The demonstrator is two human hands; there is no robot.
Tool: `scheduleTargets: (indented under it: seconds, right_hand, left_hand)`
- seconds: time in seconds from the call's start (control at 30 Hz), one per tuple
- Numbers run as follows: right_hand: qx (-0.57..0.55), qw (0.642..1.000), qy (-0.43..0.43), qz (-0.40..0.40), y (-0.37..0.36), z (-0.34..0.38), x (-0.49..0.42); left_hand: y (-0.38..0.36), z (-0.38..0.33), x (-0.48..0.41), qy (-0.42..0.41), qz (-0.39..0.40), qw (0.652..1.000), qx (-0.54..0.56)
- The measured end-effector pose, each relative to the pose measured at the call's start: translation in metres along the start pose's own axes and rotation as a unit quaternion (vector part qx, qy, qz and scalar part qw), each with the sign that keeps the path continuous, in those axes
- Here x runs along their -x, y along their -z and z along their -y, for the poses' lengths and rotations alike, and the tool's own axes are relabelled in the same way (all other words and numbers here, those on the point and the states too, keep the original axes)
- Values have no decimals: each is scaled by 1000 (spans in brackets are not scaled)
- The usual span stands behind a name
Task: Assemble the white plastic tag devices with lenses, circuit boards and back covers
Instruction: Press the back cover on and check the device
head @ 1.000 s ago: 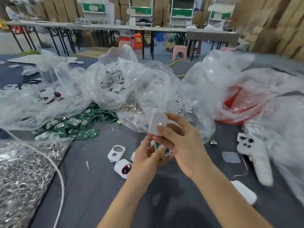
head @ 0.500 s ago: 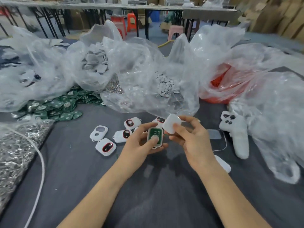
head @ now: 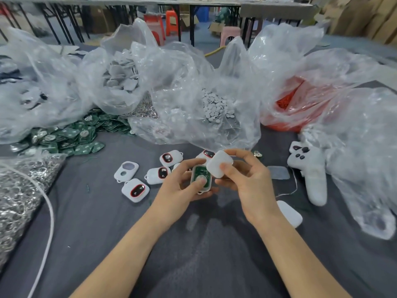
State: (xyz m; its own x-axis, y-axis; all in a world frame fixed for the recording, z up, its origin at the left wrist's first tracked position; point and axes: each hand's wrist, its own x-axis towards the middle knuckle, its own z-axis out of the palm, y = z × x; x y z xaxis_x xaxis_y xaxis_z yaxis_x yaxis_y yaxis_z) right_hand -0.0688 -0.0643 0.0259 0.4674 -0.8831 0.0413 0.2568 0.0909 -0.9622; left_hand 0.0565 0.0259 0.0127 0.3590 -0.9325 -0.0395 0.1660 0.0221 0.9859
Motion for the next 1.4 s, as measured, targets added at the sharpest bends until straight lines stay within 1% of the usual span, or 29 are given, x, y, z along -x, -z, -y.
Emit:
scheduleTargets:
  seconds: [0.13,0.27,0.37,0.53,0.7,0.73,0.87,1.03,1.13,1.27,1.33,1.4]
  right_hand:
    - [-10,1000,-6,-16,-1,-2,-1]
    - [-53,998,-32,-29,0,-1,-2]
    - [-64,997,-51,-19,1,-1,-3]
    - [-38,997,-65,16,1,-2,0]
    - [-100,991,-86,11,3,0,-2]
    - [-92,993,-78,5,4,-1,-2]
    - [-3,999,-38,-16,7,-5,-4]
    - [43,998,-52,-13,7,-9,-5]
    - [26,997,-73,-6,8,-10,-6]
    - [-21,996,-88,-3,6,-9,-6]
    - [-9,997,-78,0,7,-9,-6]
    - [29,997,-70,19,6,-10,-4]
  left_hand:
    - [0,0,-1,2,-1,1000,0]
    - [1,0,0,1,4,1000,15]
    - [0,0,0,2,1,1000,21]
    - [-1,1,-1,-4,-5,1000,15]
    - [-1,3,-2,-6,-3,1000,17]
    - [0,3,-3,-2,-1,1000,29]
    - [4,2,-3,42,17,992,115]
    - [4,3,-3,43,43,991,119]
    - [2,4,-2,37,47,993,100]
    - [1,4,-2,38,51,991,115]
    - [1,3,-1,40,52,991,119]
    - [2,3,-2,45,49,990,128]
